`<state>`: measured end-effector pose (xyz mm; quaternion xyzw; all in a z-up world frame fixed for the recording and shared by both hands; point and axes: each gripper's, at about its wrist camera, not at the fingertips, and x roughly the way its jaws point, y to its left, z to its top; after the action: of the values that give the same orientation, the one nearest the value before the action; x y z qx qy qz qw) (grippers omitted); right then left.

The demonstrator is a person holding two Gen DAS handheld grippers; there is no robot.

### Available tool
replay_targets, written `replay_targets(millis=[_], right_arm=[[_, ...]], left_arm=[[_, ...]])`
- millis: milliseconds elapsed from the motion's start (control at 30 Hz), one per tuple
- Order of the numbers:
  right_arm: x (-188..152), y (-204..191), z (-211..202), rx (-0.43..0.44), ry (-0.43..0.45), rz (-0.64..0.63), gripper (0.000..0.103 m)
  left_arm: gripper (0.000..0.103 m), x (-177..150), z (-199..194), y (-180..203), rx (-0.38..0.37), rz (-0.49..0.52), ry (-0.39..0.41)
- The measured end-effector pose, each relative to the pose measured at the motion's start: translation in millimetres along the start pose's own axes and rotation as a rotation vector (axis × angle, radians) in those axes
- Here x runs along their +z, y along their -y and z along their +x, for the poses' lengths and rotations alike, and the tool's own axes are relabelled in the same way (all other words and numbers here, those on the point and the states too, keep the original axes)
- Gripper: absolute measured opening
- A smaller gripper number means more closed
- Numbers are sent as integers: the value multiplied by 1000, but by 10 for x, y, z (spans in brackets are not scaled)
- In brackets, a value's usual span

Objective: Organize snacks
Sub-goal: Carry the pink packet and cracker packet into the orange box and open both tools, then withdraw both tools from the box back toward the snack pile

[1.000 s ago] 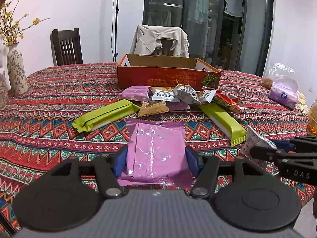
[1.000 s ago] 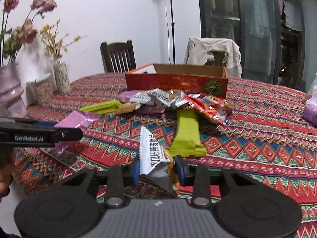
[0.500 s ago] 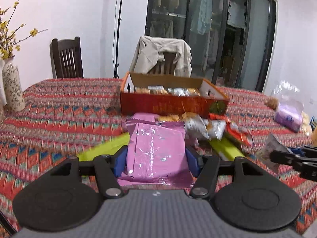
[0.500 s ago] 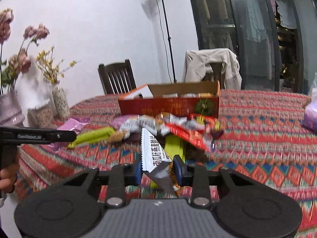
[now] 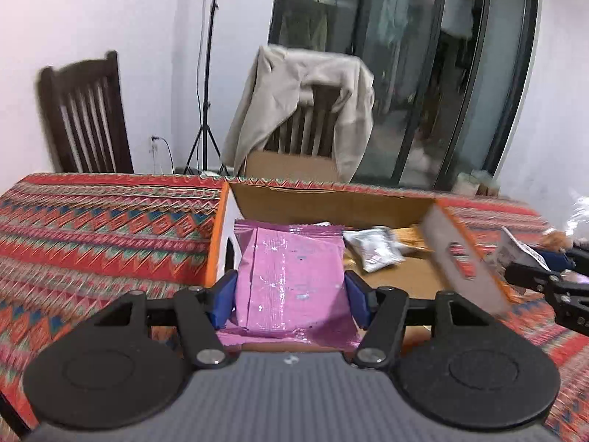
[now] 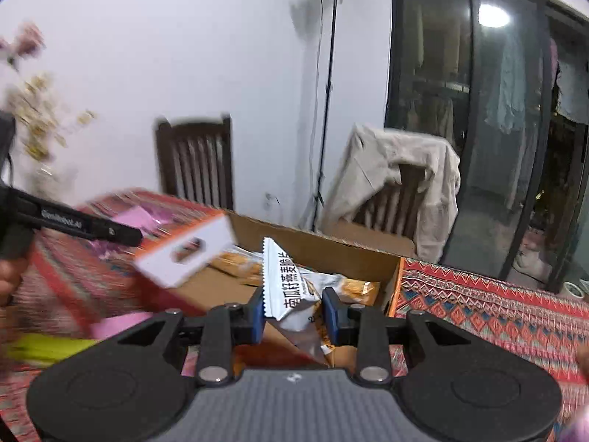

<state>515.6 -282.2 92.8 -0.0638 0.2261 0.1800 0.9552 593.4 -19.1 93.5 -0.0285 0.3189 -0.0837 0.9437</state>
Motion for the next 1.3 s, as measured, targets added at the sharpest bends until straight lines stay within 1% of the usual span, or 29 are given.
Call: replay_targets(millis=[100, 167, 200, 267, 300, 333, 367, 400, 433, 500, 533, 567, 667, 700, 800, 867, 1000, 1033, 1100, 1167, 1200, 1300], right_arm=[[186, 142, 764, -38, -112, -34, 31], [220, 168, 1186, -72, -190, -67, 31], [233, 192, 1390, -89, -231, -82, 31], [222, 193, 1648, -116, -282, -105, 31], [221, 186, 1762, -129, -305, -121, 31], [184, 173, 1809, -137, -318, -133, 33], [172, 168, 1862, -145, -325, -139, 43], [132, 179, 1874, -153, -327, -137, 49], [104, 189, 1895, -157, -325, -131, 58], [101, 213, 1876, -163, -303, -112, 60], [99, 246, 1840, -158, -287, -95, 65], [95, 265, 1827, -154, -284, -80, 67], [101, 315, 1810, -147, -273, -56, 68], [102, 310, 1784, -150, -264, -53, 69], [176, 271, 1606, -152, -226, -55, 71], [273, 213, 1375, -138, -176, -57, 76], [437, 67, 795, -125, -85, -74, 84], [449, 21, 590, -121, -59, -83, 87], [437, -46, 223, -109, -7, -86, 91], [370, -119, -181, -97, 36, -73, 98], [327, -144, -363, -94, 56, -69, 99], [116, -260, -894, -94, 101, -65, 100]], left_arm=[[62, 130, 547, 19, 58, 22, -56], [62, 146, 812, -1, 61, 26, -94], [62, 143, 893, -26, 56, 32, -108], [62, 76, 1011, -22, 62, 52, -131], [65, 48, 1031, -15, 67, 60, -136], [70, 14, 1018, -4, 65, 78, -117], [73, -7, 1020, 22, 61, 90, -108], [75, -22, 1012, 24, 51, 93, -104], [76, -35, 992, 15, 42, 89, -102], [76, -43, 955, 14, 33, 79, -107], [76, -38, 941, 4, 27, 71, -110], [76, -29, 918, -18, 24, 64, -114], [77, 27, 791, -41, 31, 58, -104], [77, 48, 728, -42, 28, 60, -98], [82, 95, 447, -37, 14, 87, -60], [83, 105, 192, -28, 19, 115, -23], [90, 38, -452, -46, -5, 123, 52], [93, -19, -628, -49, -4, 129, 75], [96, -180, -977, -50, 1, 152, 121], [99, -386, -1306, -60, 3, 164, 161], [101, -519, -1474, -66, 0, 166, 179], [101, -926, -1917, -100, 9, 151, 221]])
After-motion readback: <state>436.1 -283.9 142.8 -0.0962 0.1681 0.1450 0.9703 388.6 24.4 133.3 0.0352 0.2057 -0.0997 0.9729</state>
